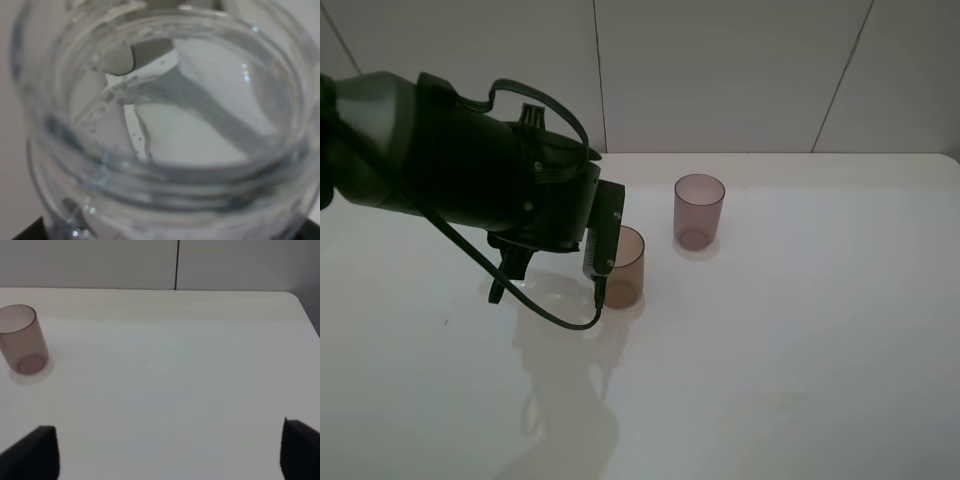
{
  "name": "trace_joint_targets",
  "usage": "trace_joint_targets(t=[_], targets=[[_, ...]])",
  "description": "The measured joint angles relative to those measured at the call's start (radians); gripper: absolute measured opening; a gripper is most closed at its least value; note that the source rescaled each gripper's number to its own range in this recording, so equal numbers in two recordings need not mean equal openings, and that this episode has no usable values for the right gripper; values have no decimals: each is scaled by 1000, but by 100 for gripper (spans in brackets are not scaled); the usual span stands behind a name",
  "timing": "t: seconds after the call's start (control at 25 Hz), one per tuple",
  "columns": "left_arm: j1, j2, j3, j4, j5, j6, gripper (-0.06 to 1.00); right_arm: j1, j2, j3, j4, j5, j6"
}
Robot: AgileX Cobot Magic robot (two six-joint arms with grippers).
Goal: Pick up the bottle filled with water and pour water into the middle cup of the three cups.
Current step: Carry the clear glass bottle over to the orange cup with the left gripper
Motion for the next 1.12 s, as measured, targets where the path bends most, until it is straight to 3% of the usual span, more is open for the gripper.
trace_joint_targets(t=[1.12], targets=[[-48, 16, -26, 77, 61, 35, 0, 0, 0, 0, 0, 0, 0]])
